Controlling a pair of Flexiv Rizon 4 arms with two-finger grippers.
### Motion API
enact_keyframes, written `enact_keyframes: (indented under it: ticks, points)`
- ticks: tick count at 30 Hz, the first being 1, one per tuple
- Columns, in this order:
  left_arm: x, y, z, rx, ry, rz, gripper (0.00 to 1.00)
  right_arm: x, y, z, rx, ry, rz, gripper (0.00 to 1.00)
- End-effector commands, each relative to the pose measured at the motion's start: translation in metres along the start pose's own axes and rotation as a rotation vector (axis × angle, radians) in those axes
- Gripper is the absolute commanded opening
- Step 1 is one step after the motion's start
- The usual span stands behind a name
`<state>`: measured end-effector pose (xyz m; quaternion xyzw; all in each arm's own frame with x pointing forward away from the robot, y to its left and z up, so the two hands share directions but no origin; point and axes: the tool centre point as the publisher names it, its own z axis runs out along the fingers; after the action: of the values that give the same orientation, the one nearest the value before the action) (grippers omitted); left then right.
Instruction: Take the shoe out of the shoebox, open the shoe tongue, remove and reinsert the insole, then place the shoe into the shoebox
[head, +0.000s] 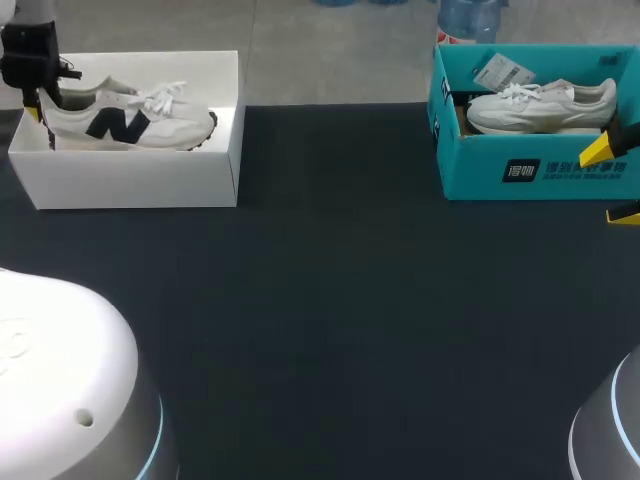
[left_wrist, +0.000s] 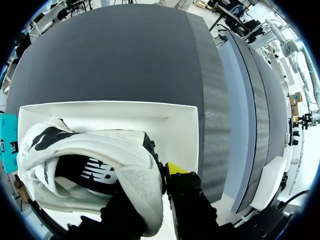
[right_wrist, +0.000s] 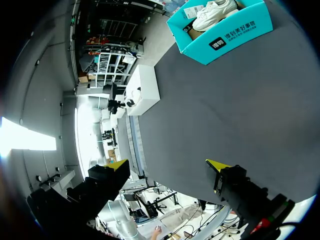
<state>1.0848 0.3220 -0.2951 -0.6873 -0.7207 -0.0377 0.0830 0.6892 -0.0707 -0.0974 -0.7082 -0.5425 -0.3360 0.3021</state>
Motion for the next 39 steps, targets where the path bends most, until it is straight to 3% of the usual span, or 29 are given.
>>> enact_keyframes:
  ticks: [1,18,27,28,29,30,33,34,39]
  points:
    - [-0.003,0.002,0.023,-0.005,-0.002,0.009,0.00,0.000,0.000,0.000,-0.001,-0.001,0.001,1.00]
    - [-0.011,-0.011,0.078,0.018,0.019,0.031,0.00,0.000,0.000,0.000,-0.001,-0.001,0.001,1.00]
    - [-0.016,-0.011,0.094,0.053,0.024,0.031,0.00,0.000,0.000,0.000,-0.001,-0.001,0.001,1.00]
    - [-0.016,-0.011,0.092,0.053,0.024,0.034,0.15,0.000,0.000,0.000,-0.001,-0.001,0.001,1.00]
    - [-0.016,-0.012,0.090,0.051,0.021,0.039,0.48,0.000,0.000,0.000,-0.001,-0.001,0.001,1.00]
    - [-0.016,-0.013,0.088,0.045,0.018,0.043,0.68,0.000,0.000,0.000,-0.001,-0.001,0.001,1.00]
    - [-0.015,-0.014,0.080,0.029,0.012,0.044,0.85,0.000,0.000,0.000,-0.001,-0.001,0.001,1.00]
    - [-0.015,-0.015,0.077,0.025,0.009,0.043,0.99,0.000,0.000,0.000,-0.001,-0.001,0.001,1.00]
    - [-0.013,-0.021,0.053,-0.009,-0.026,0.038,1.00,0.000,0.000,0.000,-0.001,-0.001,0.001,1.00]
